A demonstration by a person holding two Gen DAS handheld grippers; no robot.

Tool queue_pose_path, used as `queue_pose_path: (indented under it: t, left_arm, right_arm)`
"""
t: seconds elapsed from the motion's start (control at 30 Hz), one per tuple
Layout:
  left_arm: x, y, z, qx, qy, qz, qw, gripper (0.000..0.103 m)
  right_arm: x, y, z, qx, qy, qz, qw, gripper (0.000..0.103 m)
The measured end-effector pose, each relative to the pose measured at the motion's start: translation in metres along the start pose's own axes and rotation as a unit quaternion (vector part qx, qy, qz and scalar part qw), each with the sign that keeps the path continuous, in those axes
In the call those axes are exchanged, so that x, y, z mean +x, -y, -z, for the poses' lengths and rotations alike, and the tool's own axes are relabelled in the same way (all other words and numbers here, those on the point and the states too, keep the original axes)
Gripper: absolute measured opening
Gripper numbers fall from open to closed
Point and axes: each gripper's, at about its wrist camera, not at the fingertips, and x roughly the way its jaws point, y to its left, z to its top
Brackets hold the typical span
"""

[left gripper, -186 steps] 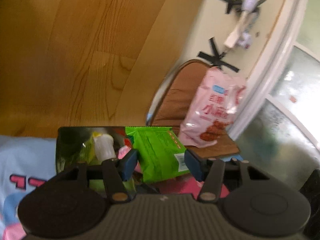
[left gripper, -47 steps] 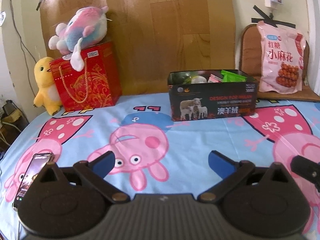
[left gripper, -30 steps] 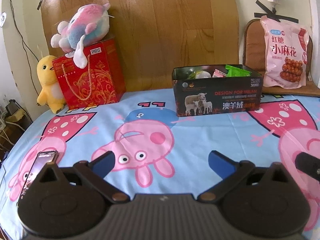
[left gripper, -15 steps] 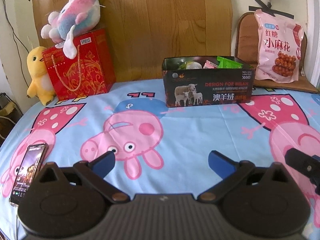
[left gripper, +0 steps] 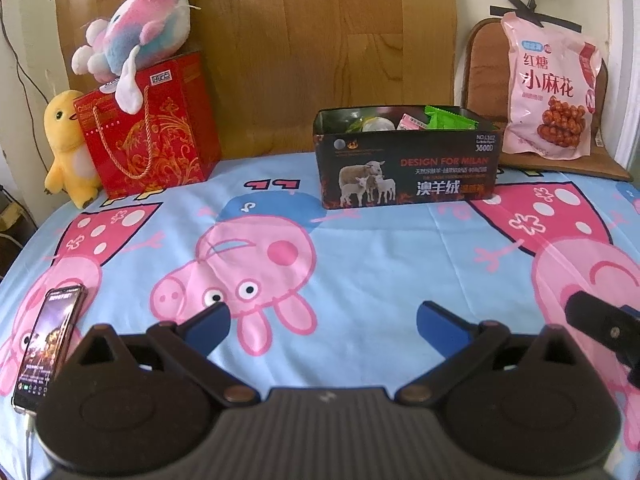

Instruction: Organize snacks

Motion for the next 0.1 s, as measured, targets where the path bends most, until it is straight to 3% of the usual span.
queue_pose_path:
  t: [0.1]
  left_arm:
    - [-0.0022,0.0022,0.0004,0.008,0.006,0.005,0.9999,0.103]
  right_arm:
    - [-0.0003,0.0013,-0.0003,0.000,0.000,0.000,1.000,0.095]
